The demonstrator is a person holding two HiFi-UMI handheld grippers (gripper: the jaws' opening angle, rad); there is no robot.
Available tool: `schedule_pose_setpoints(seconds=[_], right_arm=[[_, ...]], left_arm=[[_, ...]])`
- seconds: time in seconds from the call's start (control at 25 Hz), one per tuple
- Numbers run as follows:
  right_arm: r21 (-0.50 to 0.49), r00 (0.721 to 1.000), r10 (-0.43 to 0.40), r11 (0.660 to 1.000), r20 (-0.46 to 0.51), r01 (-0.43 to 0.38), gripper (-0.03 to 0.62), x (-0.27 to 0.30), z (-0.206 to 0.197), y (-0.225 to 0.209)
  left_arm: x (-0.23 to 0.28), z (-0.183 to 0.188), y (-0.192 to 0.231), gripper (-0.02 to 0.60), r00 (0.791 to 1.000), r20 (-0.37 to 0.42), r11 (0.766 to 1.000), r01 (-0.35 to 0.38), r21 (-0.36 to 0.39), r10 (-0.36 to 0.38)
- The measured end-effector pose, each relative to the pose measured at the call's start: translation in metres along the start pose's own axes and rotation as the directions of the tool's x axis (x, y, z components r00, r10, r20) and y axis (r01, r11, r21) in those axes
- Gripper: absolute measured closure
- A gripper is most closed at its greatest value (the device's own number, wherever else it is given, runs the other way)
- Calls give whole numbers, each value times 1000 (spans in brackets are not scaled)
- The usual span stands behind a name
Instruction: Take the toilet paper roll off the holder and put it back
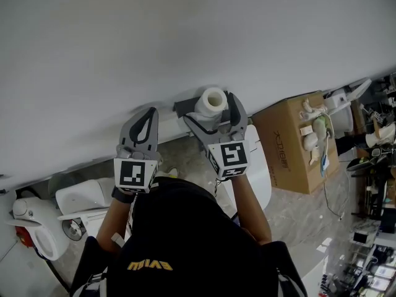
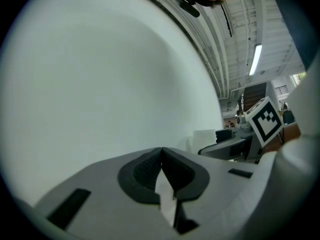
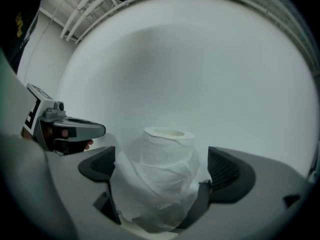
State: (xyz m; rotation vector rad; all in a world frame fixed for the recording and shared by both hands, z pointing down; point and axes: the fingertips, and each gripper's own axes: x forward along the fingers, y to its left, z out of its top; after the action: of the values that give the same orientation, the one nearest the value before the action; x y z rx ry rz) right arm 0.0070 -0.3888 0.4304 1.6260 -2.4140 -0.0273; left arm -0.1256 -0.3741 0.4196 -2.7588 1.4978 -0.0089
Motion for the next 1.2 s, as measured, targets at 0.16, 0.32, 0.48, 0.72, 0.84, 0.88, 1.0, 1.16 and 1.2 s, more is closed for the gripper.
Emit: schedule_pose_setpoints(seconds=[0.16, 0.32, 0.48, 0.72, 0.84, 0.88, 1.0, 1.16, 1.2], right_arm=[[-3, 1000, -1, 1000, -3, 1, 19, 1, 1, -1], [11, 1000, -4, 1000, -8, 4, 51, 4, -5, -3], [7, 1000, -11, 1000, -16, 11, 79, 4, -5, -6], [-4, 999, -22, 1000, -24, 22, 154, 3, -6, -9], [-32, 998, -37, 999, -46, 36, 276, 3, -9, -9], [-36, 998, -41, 999, -47, 40, 279, 3, -8, -9], [-37, 998, -42, 998, -45, 41, 287, 4, -7, -8], [-41, 999, -34, 999, -36, 33, 289, 3, -8, -6], [-41, 999, -32, 999, -35, 31, 289, 4, -9, -7]], left_arm=[[2, 0, -2, 571, 1000, -1, 1000, 10, -2, -10], [6, -5, -2, 571, 1000, -1, 1000, 9, -8, -9], [7, -7, -7, 571, 1000, -4, 1000, 17, -15, -17], [11, -1, -12, 571, 1000, 7, 1000, 29, -1, -29], [6, -2, -15, 571, 999, -8, 999, 36, -5, -36], [5, -3, -16, 571, 999, -11, 999, 37, -9, -37], [4, -6, -20, 571, 999, -10, 999, 50, -13, -51], [3, -13, -24, 571, 997, -21, 997, 70, -13, -70], [5, -15, -24, 571, 997, -27, 997, 72, -11, -73]])
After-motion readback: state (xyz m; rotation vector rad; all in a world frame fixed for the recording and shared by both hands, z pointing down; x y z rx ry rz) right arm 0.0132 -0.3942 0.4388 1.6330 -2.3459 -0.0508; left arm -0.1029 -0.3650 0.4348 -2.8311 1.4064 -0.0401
